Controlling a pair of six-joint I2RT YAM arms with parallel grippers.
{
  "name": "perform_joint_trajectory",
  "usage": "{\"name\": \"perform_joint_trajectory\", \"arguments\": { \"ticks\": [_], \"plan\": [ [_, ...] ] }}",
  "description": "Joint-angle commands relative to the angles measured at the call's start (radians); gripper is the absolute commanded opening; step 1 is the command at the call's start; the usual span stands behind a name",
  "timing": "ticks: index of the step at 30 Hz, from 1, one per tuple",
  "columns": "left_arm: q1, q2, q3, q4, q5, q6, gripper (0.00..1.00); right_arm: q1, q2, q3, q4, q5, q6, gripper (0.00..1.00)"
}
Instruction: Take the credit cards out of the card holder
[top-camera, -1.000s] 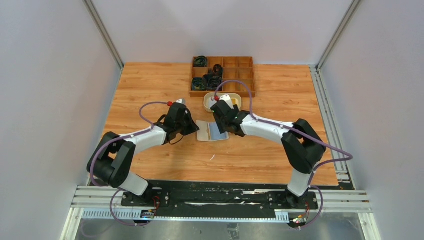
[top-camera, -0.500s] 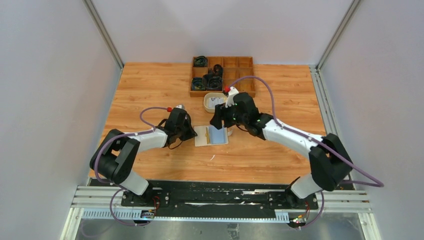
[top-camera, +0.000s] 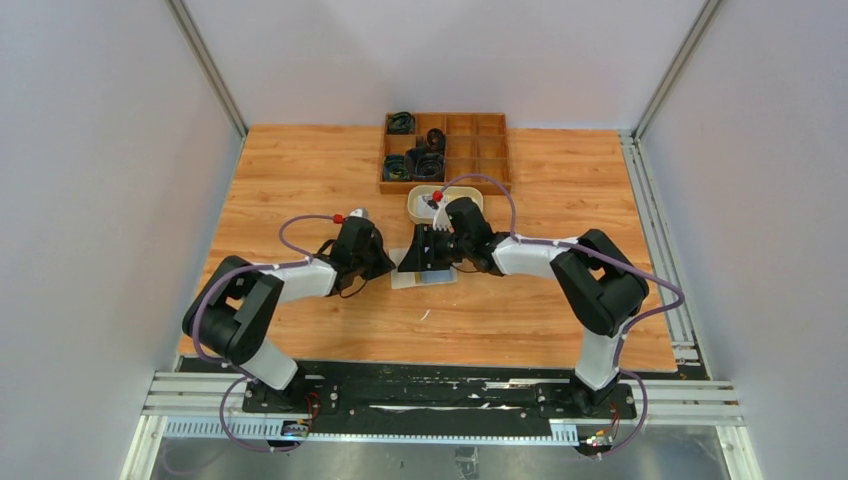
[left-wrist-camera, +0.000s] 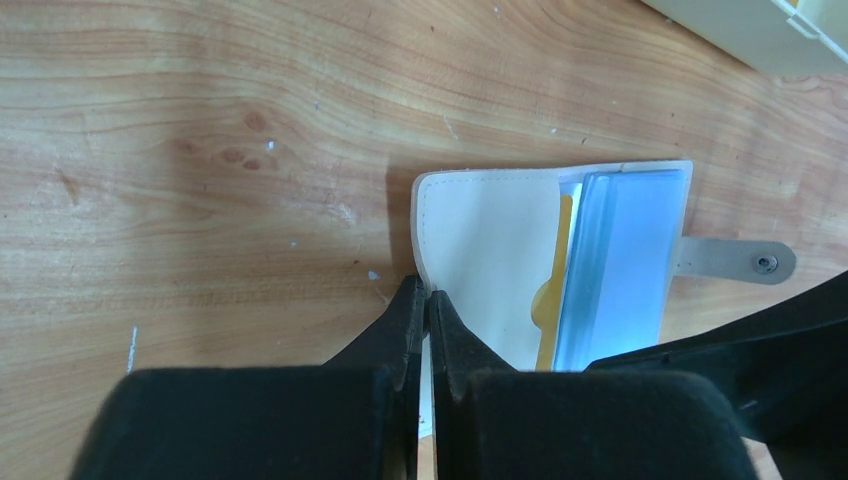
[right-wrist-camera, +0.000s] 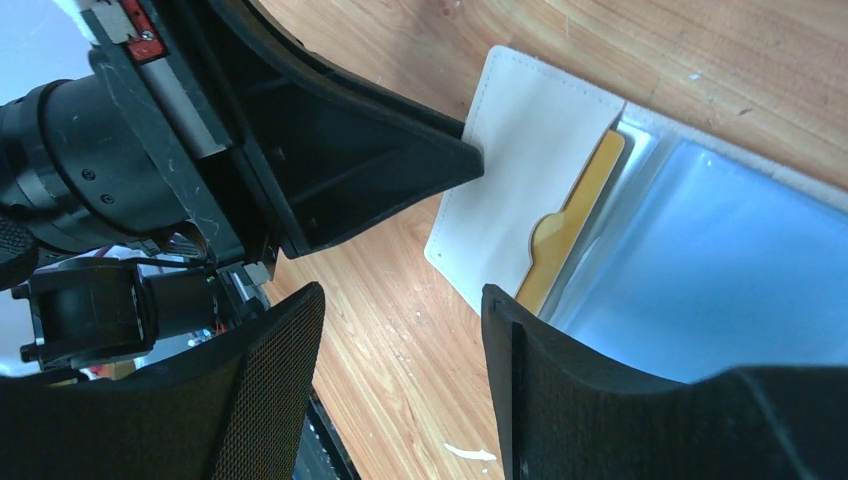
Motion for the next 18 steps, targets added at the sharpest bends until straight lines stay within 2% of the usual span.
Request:
{"name": "perform_joint_trajectory", "arguments": {
  "ticks": [1, 12, 18],
  "plan": [
    [-0.004, 0.072, -0.054, -0.104, -0.082, 0.022, 0.0, -0.015, 0.016, -0.016, 0.035, -0.002, 0.056, 0.62],
    [-0.004, 0.077, -0.073, -0.096, -0.083, 0.029, 0.0, -0.019, 0.017, -0.054, 0.046, 0.098, 0.023, 0.62],
    [-0.004, 0.077, -0.081, -0.091, -0.077, 0.031, 0.0, -0.032, 0.07, 0.0, 0.024, 0.115, -0.017, 0.62]
  ]
}}
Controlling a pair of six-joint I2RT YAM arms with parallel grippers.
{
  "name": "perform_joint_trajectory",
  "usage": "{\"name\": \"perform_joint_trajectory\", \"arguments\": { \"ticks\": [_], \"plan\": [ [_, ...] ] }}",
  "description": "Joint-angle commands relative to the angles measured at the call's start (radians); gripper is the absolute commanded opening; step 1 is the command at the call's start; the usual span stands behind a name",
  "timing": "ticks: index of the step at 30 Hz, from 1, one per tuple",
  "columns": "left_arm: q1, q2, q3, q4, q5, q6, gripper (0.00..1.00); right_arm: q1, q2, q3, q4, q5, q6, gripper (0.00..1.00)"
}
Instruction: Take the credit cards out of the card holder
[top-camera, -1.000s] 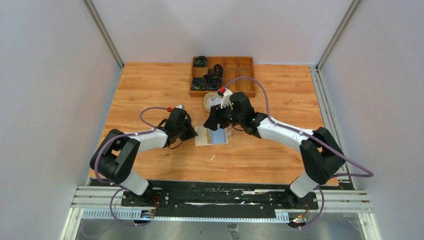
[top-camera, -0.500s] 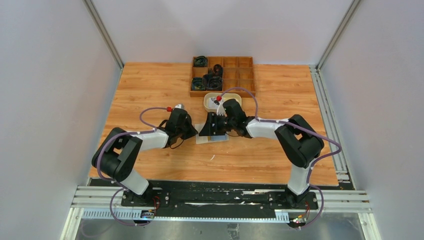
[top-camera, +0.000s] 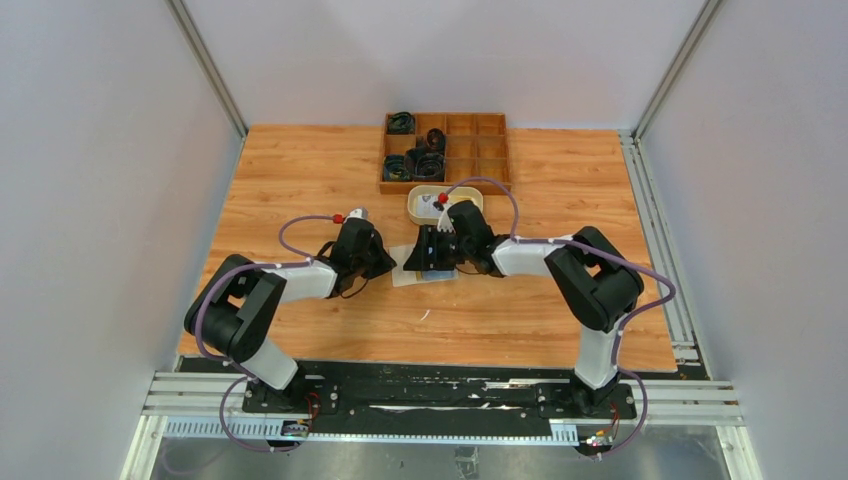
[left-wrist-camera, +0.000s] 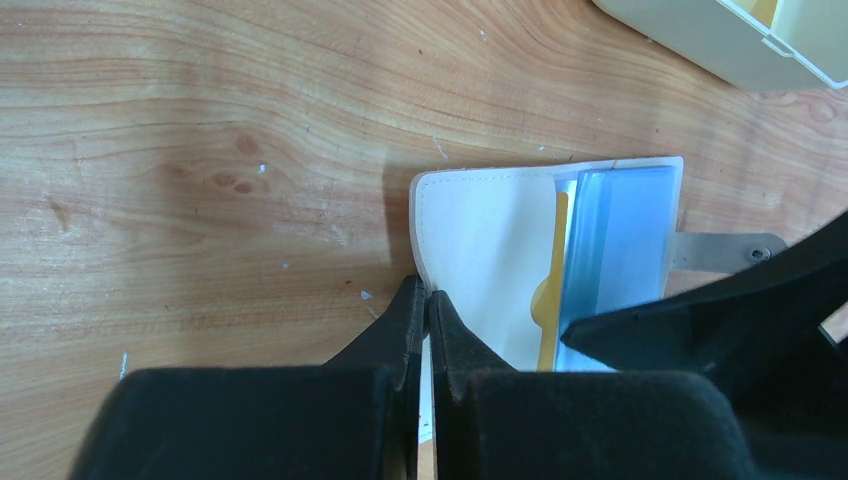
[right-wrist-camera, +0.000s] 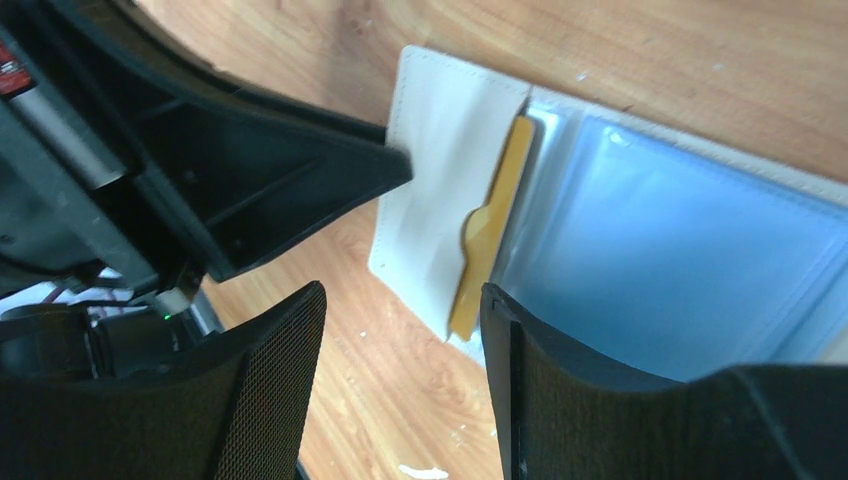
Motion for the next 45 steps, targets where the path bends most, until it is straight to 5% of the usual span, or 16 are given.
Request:
{"name": "perform_joint_trajectory", "arguments": {
  "ticks": [1, 24, 30, 34, 45],
  "plan": [
    [-0.004, 0.056, -0.061, -0.166, -0.067, 0.033, 0.0, -0.021, 0.052, 0.042, -0.015, 0.042, -0.046, 0.62],
    [-0.004, 0.077, -0.057, -0.151, -0.053, 0.035, 0.0, -0.032, 0.163, 0.049, 0.213, -0.143, 0.148, 0.56],
    [-0.004, 0.079, -0.057, -0.15, -0.057, 0.036, 0.0, -0.045, 0.167, 0.029, 0.251, -0.162, 0.189, 0.36],
    [-0.003, 0.082, -0.059, -0.149, -0.056, 0.036, 0.0, -0.056, 0.176, 0.018, 0.295, -0.187, 0.21, 0.14],
    [-0.004, 0.08, -0.059, -0.15, -0.057, 0.04, 0.0, -0.071, 0.17, 0.005, 0.301, -0.201, 0.211, 0.0]
  ]
}}
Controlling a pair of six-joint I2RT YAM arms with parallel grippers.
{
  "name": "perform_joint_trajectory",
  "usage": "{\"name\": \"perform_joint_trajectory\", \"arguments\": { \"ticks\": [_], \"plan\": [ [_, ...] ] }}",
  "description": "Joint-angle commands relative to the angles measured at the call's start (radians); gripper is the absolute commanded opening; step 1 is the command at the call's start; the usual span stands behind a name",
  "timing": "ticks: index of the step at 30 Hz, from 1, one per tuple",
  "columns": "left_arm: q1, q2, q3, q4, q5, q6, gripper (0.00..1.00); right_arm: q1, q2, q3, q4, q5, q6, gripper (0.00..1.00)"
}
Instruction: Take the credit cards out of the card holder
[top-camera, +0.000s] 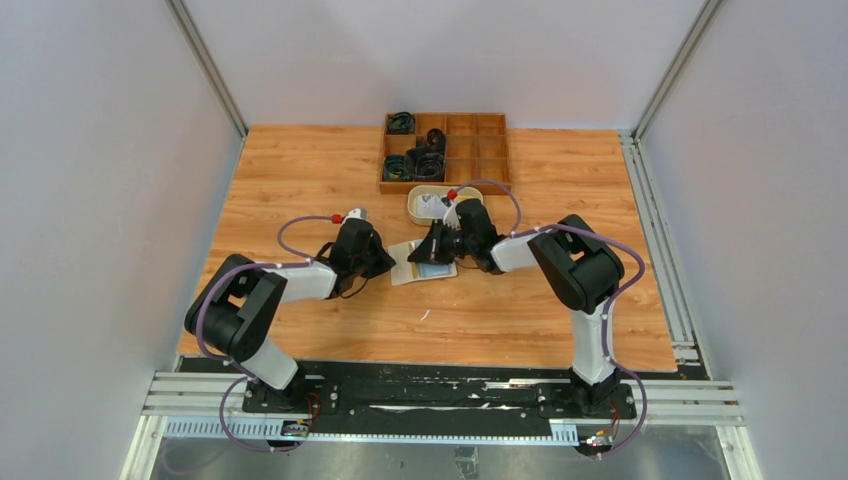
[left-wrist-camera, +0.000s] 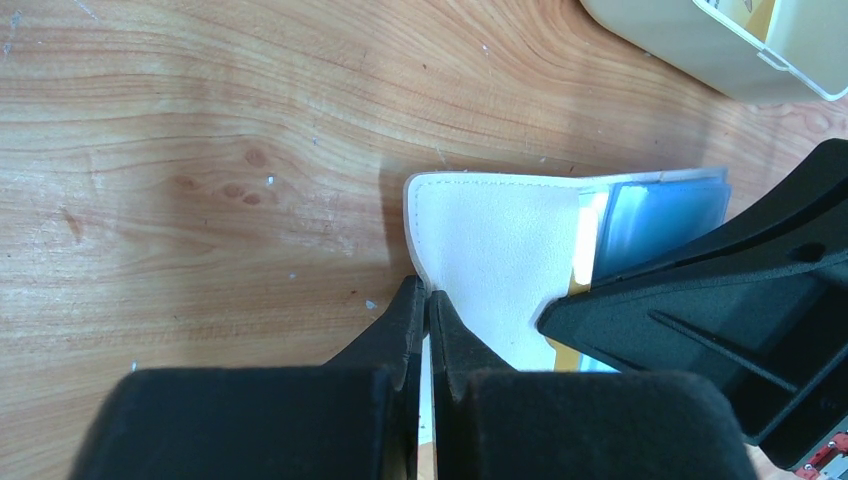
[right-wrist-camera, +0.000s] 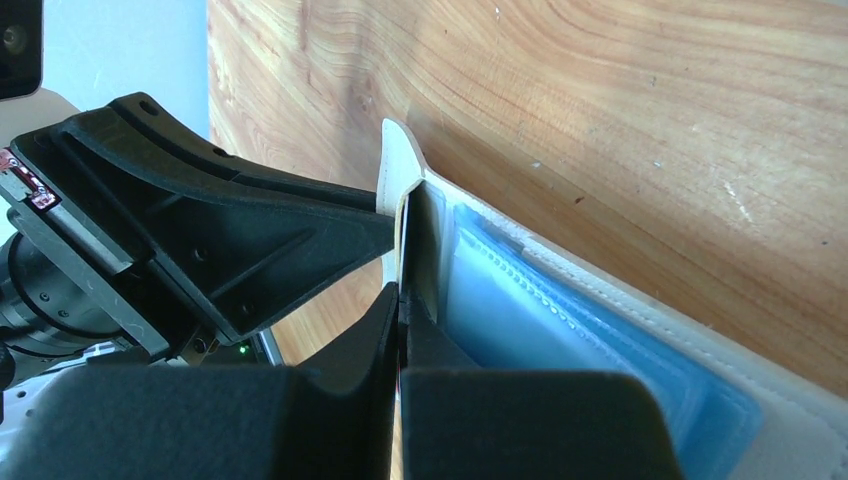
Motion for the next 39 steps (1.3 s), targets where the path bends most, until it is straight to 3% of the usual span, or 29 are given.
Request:
{"name": "perform_joint_trajectory", "arguments": {
  "ticks": [1, 15, 22, 26, 32, 35, 39],
  "plan": [
    [-0.004, 0.074, -0.049, -0.181, -0.048, 0.038, 0.0, -0.009, -0.003, -0.026, 0.048, -0.074, 0.015, 0.0],
    [-0.004, 0.068, -0.042, -0.195, -0.062, 0.035, 0.0, -0.187, -0.111, -0.161, 0.006, -0.139, -0.05, 0.0],
    [-0.003, 0.045, -0.028, -0.205, -0.054, 0.043, 0.0, -0.278, -0.22, -0.059, -0.164, -0.167, -0.123, 0.0],
    [-0.004, 0.046, -0.003, -0.222, -0.03, 0.059, 0.24, -0.323, -0.23, 0.044, -0.261, -0.175, -0.166, 0.0],
    [-0.004, -0.031, 0.017, -0.276, -0.069, 0.093, 0.49, -0.394, -0.163, 0.178, -0.318, -0.177, -0.181, 0.0],
    [-0.004, -0.074, 0.062, -0.368, -0.112, 0.132, 0.71, -0.417, -0.115, 0.239, -0.333, -0.157, -0.182, 0.0],
    [-0.004, -0.123, 0.129, -0.439, -0.136, 0.182, 0.83, -0.429, -0.056, 0.32, -0.382, -0.14, -0.201, 0.0]
  ]
}}
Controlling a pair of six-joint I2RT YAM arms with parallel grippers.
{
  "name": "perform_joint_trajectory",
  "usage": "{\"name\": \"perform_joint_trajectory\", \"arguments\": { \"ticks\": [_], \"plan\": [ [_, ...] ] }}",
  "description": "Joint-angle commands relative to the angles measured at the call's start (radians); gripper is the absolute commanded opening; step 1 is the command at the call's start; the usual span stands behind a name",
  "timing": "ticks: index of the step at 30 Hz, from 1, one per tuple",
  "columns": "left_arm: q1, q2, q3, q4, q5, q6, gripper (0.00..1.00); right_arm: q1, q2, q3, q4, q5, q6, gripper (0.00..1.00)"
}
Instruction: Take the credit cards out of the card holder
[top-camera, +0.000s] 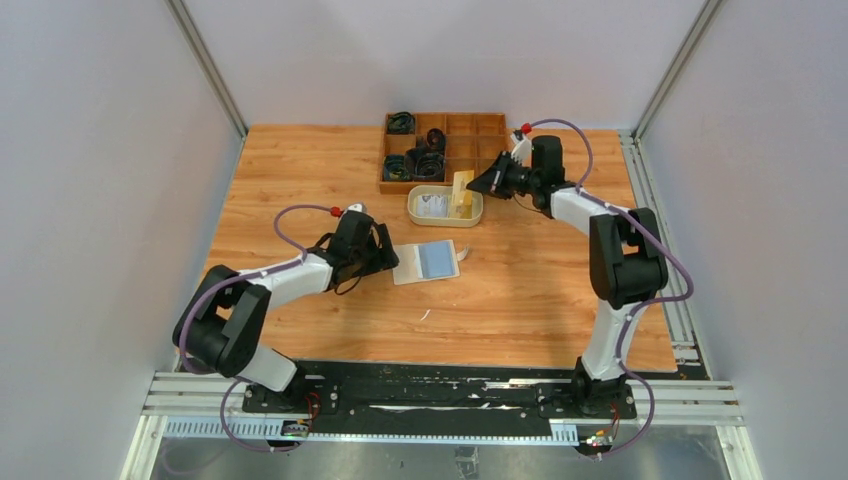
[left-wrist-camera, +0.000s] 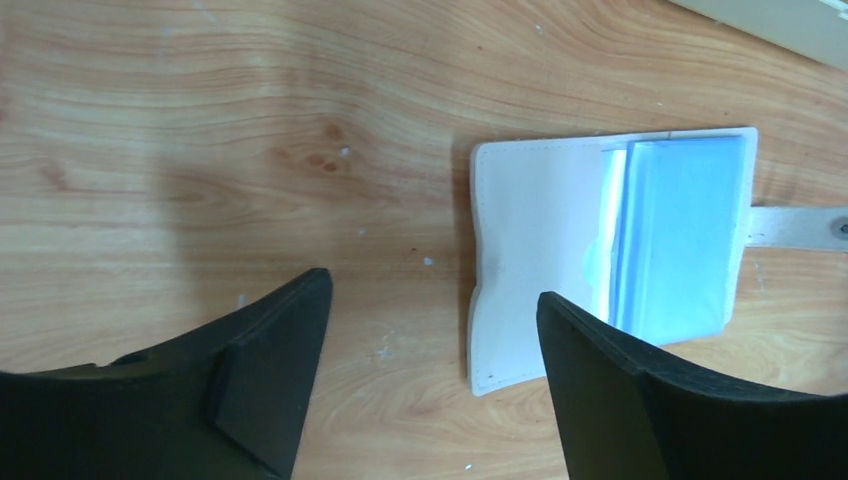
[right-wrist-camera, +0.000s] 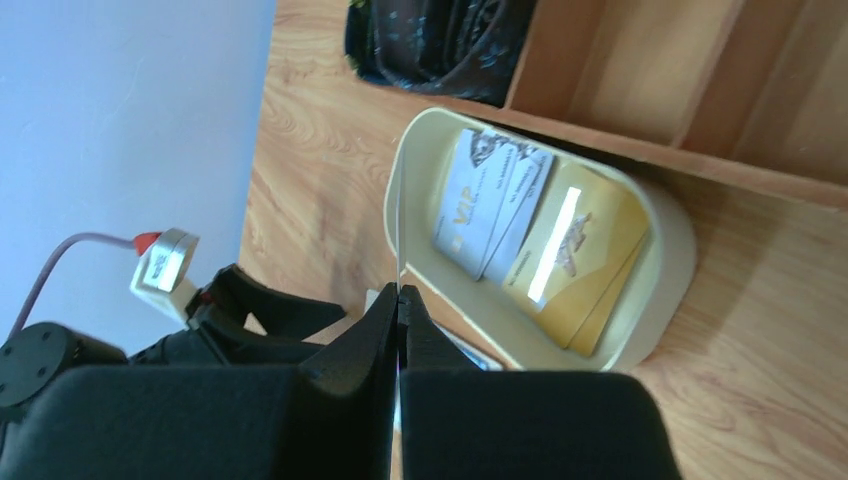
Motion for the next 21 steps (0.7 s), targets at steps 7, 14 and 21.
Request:
{"name": "perform_joint_trajectory", "arguments": {
  "ticks": [7, 14, 21],
  "plan": [
    [-0.002, -0.121, 0.125, -0.257, -0.082, 0.164, 1.0, -0.017, 0.14, 0.158, -0.159, 0.03, -0.055, 0.0],
    [0.018, -0.218, 0.159, -0.288, -0.082, 0.204, 1.0, -0.016, 0.18, 0.162, -0.188, 0.036, -0.07, 0.0],
    [0.069, -0.307, 0.15, -0.268, -0.041, 0.251, 1.0, -0.012, 0.192, 0.138, -0.204, 0.058, -0.08, 0.0]
  ]
}}
